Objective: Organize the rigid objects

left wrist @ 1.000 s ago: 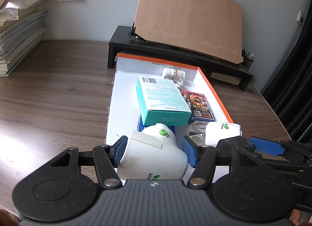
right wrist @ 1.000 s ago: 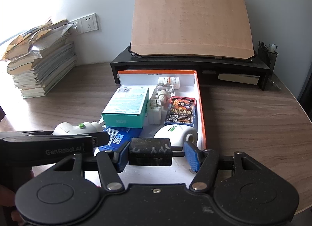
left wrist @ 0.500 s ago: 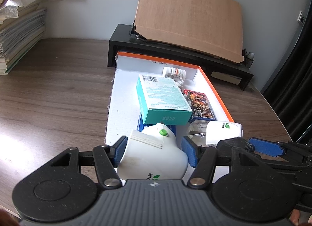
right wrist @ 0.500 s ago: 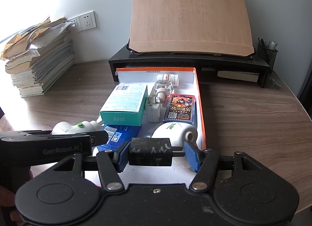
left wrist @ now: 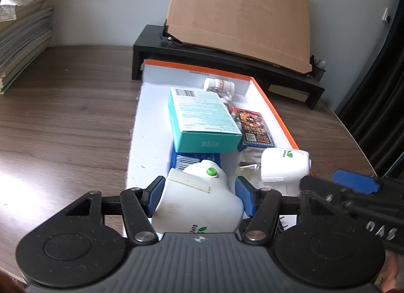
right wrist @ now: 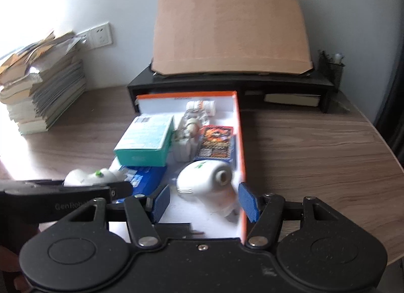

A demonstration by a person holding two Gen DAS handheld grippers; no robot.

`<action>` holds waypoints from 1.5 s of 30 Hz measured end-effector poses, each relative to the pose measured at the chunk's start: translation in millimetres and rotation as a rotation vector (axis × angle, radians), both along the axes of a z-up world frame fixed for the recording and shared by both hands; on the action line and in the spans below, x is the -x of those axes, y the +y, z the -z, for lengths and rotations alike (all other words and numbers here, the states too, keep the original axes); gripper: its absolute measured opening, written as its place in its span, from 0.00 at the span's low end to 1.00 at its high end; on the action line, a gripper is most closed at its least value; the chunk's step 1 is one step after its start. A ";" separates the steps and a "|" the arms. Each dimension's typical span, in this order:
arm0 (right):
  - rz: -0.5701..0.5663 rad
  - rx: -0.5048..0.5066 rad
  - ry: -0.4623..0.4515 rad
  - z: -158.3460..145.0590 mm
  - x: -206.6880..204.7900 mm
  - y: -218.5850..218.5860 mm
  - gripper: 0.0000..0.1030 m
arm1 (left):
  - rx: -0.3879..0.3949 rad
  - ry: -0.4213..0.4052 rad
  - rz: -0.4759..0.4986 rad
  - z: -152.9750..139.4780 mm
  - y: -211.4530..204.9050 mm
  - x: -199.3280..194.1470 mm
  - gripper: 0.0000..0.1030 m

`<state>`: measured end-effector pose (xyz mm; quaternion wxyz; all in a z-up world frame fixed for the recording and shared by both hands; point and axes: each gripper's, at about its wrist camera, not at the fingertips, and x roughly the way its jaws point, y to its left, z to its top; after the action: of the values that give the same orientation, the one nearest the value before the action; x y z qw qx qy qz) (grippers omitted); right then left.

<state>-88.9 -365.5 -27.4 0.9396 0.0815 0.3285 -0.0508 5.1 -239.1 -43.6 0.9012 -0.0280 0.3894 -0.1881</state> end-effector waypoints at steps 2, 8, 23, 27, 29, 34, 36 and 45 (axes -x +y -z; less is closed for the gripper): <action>0.023 0.001 -0.006 -1.7 3.9 -6.0 0.73 | 0.005 0.004 0.016 1.2 -4.6 0.2 0.60; 0.058 -0.003 -0.023 -6.0 15.2 -16.7 0.75 | 0.001 -0.010 0.060 1.7 -17.7 1.8 0.64; 0.046 -0.010 -0.063 -18.7 41.9 -24.0 0.80 | -0.082 -0.022 -0.074 -29.2 -18.2 39.2 1.00; 0.043 -0.017 -0.054 -17.5 47.9 -25.0 0.80 | -0.106 -0.008 -0.094 -27.3 -19.1 43.3 1.00; 0.042 -0.017 -0.049 -16.1 50.6 -24.7 0.80 | -0.104 -0.001 -0.098 -26.3 -18.5 45.1 1.00; 0.038 -0.025 -0.039 -14.3 55.1 -23.7 0.80 | -0.122 0.004 -0.104 -25.9 -19.7 50.6 1.00; 0.033 -0.025 -0.035 -13.8 56.0 -22.7 0.80 | -0.124 0.000 -0.104 -26.4 -19.8 52.9 1.00; 0.020 -0.024 -0.021 -13.1 59.0 -20.0 0.80 | -0.142 0.011 -0.108 -25.3 -21.1 55.6 1.00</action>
<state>-147.9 -385.5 -14.3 0.9414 0.0966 0.3184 -0.0552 -50.5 -260.1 -18.3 0.9075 0.0137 0.4048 -0.1108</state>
